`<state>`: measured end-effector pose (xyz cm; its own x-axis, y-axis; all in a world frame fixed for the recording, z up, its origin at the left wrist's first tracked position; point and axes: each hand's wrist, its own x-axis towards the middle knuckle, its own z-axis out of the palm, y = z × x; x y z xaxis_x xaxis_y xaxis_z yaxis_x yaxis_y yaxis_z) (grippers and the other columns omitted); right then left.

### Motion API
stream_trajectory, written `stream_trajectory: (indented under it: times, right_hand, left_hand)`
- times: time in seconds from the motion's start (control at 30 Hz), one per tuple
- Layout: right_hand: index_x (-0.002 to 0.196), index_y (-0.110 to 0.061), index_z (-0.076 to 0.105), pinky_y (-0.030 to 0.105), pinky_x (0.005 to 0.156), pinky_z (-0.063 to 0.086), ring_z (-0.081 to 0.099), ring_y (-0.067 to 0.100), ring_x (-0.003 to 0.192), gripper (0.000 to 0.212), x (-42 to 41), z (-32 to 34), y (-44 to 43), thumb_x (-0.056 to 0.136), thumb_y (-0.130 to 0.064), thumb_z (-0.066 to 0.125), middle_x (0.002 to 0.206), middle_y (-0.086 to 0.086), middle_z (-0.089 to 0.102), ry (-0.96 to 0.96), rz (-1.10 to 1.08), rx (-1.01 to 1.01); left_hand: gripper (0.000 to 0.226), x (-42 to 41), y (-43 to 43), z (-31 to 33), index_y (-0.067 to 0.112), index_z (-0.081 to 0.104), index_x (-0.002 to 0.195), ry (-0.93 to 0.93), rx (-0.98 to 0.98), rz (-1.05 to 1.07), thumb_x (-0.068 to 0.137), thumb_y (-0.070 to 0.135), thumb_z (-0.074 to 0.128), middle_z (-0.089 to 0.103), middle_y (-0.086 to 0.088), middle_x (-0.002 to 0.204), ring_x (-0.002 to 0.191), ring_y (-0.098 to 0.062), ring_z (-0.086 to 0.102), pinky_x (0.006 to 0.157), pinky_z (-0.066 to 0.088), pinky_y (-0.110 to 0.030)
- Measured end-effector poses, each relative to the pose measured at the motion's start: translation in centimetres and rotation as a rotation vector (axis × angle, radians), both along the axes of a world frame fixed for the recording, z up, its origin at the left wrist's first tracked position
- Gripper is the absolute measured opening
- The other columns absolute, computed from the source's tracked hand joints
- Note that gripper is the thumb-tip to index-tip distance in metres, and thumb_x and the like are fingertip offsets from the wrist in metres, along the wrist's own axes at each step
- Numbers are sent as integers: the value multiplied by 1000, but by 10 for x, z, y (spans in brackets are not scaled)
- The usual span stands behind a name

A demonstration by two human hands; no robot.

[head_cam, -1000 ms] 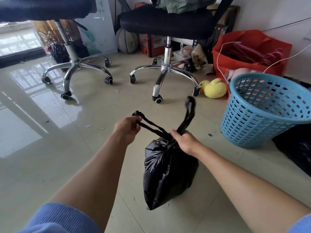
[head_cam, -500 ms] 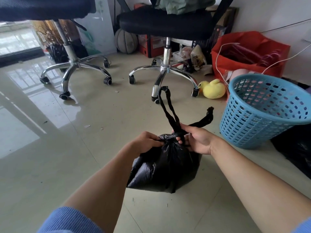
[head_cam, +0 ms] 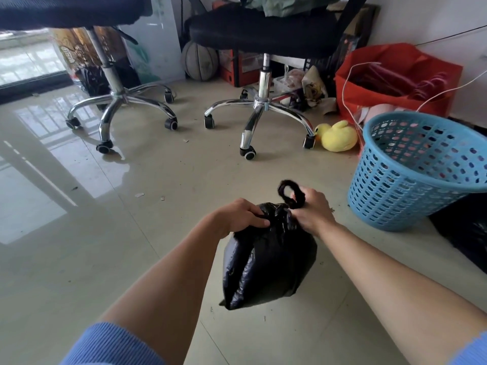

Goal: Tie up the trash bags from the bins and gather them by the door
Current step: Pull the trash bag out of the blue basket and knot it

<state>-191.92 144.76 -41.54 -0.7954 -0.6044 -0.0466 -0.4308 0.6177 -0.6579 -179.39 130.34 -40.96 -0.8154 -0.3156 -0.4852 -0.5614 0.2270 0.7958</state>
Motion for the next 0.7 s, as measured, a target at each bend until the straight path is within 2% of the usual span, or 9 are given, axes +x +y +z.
stream_trajectory:
  times: [0.1,0.2,0.27,0.33,0.4,0.47,0.57,0.63,0.7]
  right_hand:
    - [75,-18,44,34,52,28,48,29,66,14,3,-6,6,85,-15,52,73,4,52,265,19,64]
    - [81,-15,43,34,56,28,49,30,67,8,7,-18,8,85,-11,48,76,6,52,287,-7,53]
    - [79,-15,48,36,58,35,55,31,71,9,9,-26,5,83,-12,55,76,8,59,89,-132,-55]
    - [82,-11,60,29,59,46,63,26,75,7,13,-28,2,81,-12,67,80,10,69,-268,-277,-145]
    - [79,-10,64,16,50,46,65,10,60,8,19,-23,2,81,-9,72,69,1,70,-630,-224,-135]
    - [86,-12,65,21,62,50,67,11,69,11,19,-17,2,82,-17,73,78,1,69,-856,-157,-175]
    - [76,-11,59,29,61,44,62,20,74,21,3,-13,1,83,-28,69,80,8,63,-695,-353,-350]
    - [68,-10,56,28,56,37,53,23,67,22,-7,-8,1,85,-22,64,72,10,57,-571,-511,-485]
    - [68,-11,60,28,59,40,53,21,64,25,-14,-5,1,91,-16,54,73,8,63,-581,-574,-562]
  left_hand:
    - [12,-2,5,5,16,69,72,-12,65,-49,72,23,78,62,-10,83,84,-23,56,83,46,-39]
    - [21,-1,8,3,14,65,79,-76,108,-81,68,27,78,57,-13,90,84,-23,50,73,38,-35]
    - [17,1,8,-4,17,64,85,-116,88,-54,76,23,77,56,-12,95,85,-23,49,68,38,-31]
    - [19,5,7,-12,17,62,94,-175,13,-35,80,20,75,53,-8,95,82,-22,47,62,38,-27]
    - [18,13,5,-14,18,62,93,-252,-50,-47,81,21,74,54,-5,91,81,-20,48,59,41,-26]
    - [13,20,0,-14,17,65,87,-277,-26,-29,79,24,72,58,-4,85,77,-20,52,61,44,-26]
    - [15,17,-9,-15,9,65,85,-69,28,209,80,23,70,57,-6,74,63,-19,50,56,41,-24]
    - [12,8,-7,-13,9,65,82,98,-64,360,78,18,71,58,-5,71,63,-18,50,53,38,-22]
    - [10,-5,6,-9,11,67,85,182,-109,345,77,15,73,58,0,68,60,-13,50,47,39,-16]
